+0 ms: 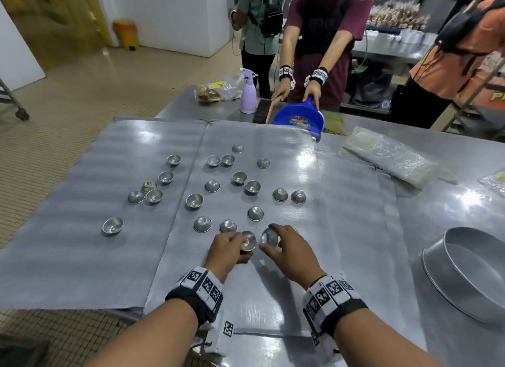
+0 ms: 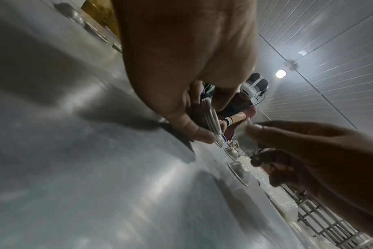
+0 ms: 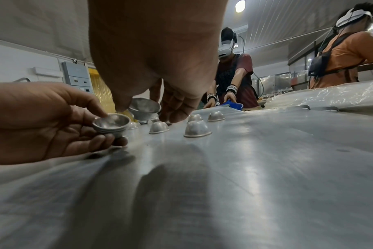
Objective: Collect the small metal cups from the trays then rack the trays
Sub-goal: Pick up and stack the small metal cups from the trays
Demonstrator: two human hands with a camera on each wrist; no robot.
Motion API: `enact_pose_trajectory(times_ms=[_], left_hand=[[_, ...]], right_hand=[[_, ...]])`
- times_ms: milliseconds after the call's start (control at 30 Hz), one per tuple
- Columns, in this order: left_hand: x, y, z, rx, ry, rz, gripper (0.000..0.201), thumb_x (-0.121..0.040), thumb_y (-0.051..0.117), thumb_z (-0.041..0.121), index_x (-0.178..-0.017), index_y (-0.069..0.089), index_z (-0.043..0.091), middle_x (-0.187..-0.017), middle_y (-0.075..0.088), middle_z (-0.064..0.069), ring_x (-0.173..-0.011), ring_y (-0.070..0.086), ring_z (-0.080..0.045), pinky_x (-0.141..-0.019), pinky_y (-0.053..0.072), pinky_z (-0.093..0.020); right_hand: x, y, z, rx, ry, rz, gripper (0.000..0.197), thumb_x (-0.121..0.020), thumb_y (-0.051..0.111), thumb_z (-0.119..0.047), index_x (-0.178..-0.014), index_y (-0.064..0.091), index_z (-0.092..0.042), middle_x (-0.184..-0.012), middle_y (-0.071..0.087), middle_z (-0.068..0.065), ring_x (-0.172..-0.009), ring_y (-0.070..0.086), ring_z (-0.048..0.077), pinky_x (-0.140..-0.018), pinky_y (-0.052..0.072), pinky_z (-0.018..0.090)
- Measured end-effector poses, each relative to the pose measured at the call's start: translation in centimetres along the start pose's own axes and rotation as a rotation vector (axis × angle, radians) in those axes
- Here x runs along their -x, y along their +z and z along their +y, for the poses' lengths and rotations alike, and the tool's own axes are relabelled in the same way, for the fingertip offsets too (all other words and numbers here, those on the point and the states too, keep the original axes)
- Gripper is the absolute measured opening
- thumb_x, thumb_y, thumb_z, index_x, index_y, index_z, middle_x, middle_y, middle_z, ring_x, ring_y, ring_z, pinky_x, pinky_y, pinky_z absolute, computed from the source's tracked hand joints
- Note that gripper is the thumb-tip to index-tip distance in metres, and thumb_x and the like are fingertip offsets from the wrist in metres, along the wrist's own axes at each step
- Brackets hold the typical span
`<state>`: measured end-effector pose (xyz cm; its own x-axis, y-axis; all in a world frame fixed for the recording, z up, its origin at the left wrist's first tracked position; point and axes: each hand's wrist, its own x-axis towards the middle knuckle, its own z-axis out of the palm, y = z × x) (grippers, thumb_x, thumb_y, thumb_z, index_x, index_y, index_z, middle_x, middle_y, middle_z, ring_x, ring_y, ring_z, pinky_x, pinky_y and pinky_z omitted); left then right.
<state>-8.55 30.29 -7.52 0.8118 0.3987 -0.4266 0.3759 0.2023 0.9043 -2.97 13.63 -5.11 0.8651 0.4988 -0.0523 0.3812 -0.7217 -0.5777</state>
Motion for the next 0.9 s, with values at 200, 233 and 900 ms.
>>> enact_pose_trajectory(times_ms=[200,233,900], left_hand=[[0.4,1.7,-0.2,0.148,-0.101,-0.069,0.025,-0.094,0.046,0.016,-0.080,0.064,0.005,-0.076,0.068,-0.016,-0.066,0.065,-0.024,-0.056,0.056,-0.031],[0.6,2.1,-0.1,0.183,-0.113,-0.075,0.027,-0.096,0.044,0.013,-0.079,0.064,0.006,-0.071,0.066,-0.013,-0.061,0.063,-0.021,-0.053,0.053,-0.029],[-1.0,2.9,-2.0,0.062,-0.015,0.013,0.010,-0.093,0.058,-0.003,-0.087,0.067,-0.004,-0.072,0.069,-0.019,-0.058,0.069,-0.028,-0.060,0.058,-0.035]], right_hand=[[0.6,0.8,-0.5,-0.017,-0.041,0.008,0.054,-0.089,0.064,-0.049,-0.138,0.052,-0.029,-0.126,0.059,-0.004,-0.112,0.055,0.014,-0.090,0.046,0.029],[0.6,0.9,-0.4,-0.020,-0.039,0.015,0.055,-0.090,0.064,-0.049,-0.139,0.051,-0.029,-0.128,0.059,-0.004,-0.113,0.055,0.014,-0.090,0.046,0.029],[-2.1,-1.1,6.0,0.004,0.202,-0.028,0.058,-0.096,0.058,-0.039,-0.150,0.038,-0.029,-0.145,0.042,0.004,-0.118,0.058,0.025,-0.092,0.045,0.034]])
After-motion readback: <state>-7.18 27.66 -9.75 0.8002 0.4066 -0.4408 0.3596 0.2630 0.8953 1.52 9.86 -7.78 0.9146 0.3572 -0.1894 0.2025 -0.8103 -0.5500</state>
